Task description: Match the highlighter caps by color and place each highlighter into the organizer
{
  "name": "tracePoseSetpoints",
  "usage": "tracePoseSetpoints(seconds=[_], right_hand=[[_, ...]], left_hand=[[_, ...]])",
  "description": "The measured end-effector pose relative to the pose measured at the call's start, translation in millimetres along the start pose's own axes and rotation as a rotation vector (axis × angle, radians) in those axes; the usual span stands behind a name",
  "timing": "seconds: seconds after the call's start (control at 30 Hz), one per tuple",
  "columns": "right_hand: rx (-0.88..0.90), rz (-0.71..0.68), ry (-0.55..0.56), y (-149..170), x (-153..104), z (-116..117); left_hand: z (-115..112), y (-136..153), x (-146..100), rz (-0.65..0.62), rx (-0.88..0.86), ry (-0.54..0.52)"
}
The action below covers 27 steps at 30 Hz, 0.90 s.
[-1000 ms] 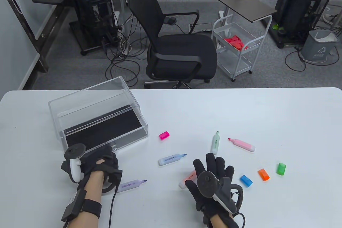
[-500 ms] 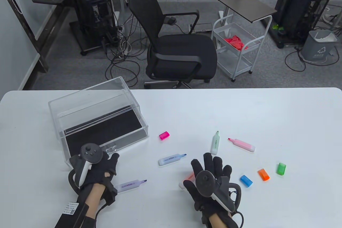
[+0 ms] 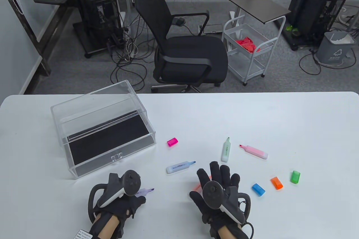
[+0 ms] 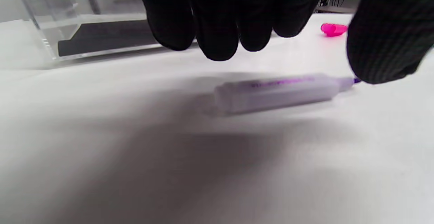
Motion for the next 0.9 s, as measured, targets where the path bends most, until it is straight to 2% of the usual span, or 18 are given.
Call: tracePoseSetpoints(seconds=[0.17, 0.53, 0.67, 0.73, 0.9], right_hand=[[-0.005, -0.013, -0.007, -1.7, 0.9, 0.6], [-0.018, -0.014, -0.009, -1.6, 0.5, 1.0], [-0.029, -0.019, -0.012, -3.9, 0.5, 1.9], [-0.029, -0.020, -0.015, -4.7, 1.0, 2.4], [-0.023, -0.016, -0.020, -4.9, 1.4, 2.7]], left_hand=[[-14.6, 3.8, 7.6, 0.006, 0.024, 0.040], [-18.1, -4.4, 9.4, -0.026, 0.124, -0.072], [-29.2, -10.3, 11.7, -0.053, 0.221, -0.007], [-29.3, -12.3, 9.9, -0.050, 0.258, -0.008], [-11.3, -14.9, -1.0, -0.087, 0.083, -0.071]])
Point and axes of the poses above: the tracker on the back of each hand, its own y axis roughly to the little-finger side, its own x axis roughly from the wrist to the fingertips, z = x × y, the point moved 1 cm from there along x, roughly from the wrist to the fingertips, and after that the axes turned 13 degrees about -x, right-handed, at the moved point
